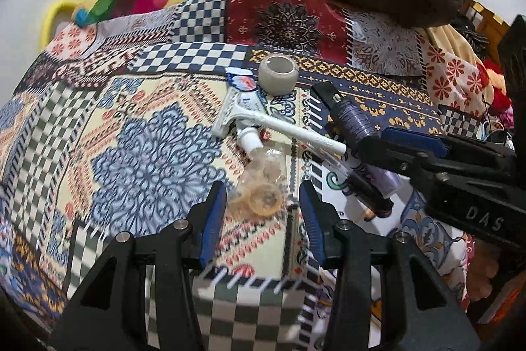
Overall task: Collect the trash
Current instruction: 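Grasp the purple-and-black bottle with the right gripper while the left grasps the clear plastic bag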
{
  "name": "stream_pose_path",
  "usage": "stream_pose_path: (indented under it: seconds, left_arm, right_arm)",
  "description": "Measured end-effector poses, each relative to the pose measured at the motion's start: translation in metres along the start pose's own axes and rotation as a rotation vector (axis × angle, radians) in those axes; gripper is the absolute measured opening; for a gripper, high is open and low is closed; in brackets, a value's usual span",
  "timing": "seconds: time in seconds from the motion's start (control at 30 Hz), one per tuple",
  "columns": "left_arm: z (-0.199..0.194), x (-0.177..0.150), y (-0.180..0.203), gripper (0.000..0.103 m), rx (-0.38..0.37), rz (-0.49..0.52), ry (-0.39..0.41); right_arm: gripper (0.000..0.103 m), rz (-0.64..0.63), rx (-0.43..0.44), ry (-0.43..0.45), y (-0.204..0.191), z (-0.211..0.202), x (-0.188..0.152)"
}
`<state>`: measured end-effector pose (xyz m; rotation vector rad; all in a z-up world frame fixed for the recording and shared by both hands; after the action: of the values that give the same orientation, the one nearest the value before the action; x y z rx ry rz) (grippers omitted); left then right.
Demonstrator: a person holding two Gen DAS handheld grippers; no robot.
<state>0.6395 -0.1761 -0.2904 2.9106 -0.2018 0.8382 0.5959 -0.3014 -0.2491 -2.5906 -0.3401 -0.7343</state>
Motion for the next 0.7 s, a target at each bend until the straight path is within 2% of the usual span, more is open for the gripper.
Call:
stream_pose_path:
  seconds: [0.17,0.3,0.43,0.53,0.7]
  left_arm:
    - [0.014,0.005,-0.006,0.045,-0.018,-0.024,-0.012]
    - [0.015,0.004,-0.004,0.045,-0.035,-0.015,-0.004]
    - [0.013,0.002,0.003,0.045,-0.021,0.012,-0.003]
    - [0.011,-0.001,0.007,0.045,-0.046,0.022,-0.009]
    - [0.010,-0.009,0.020,0.042,0.048,0.068,0.007]
  right_arm:
    - [0.034,0.020,-0.008,-0.016,0.007,0.013,0.000]
    - [0.024,0.035,0.002,-0.004,0.011,0.013,0.000]
    - [0.024,0.035,-0.003,0.002,0.010,0.011,-0.001]
    - [0.024,0.030,-0.008,0.015,0.009,0.004,-0.003]
    - [0.024,0.029,-0.018,0.042,0.007,-0.016,-0.005]
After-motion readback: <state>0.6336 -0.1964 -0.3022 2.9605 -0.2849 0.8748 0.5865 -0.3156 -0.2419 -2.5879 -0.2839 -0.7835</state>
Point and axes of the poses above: each gripper's, at about its wrist camera, not at the fingertips, and z roughly the way its jaws point, y to its right, x to its top, the point moved 2 cm from there along z, roughly the way its jaws point, and after that the axes turned 3 degrees about x, right-handed, at the moved point
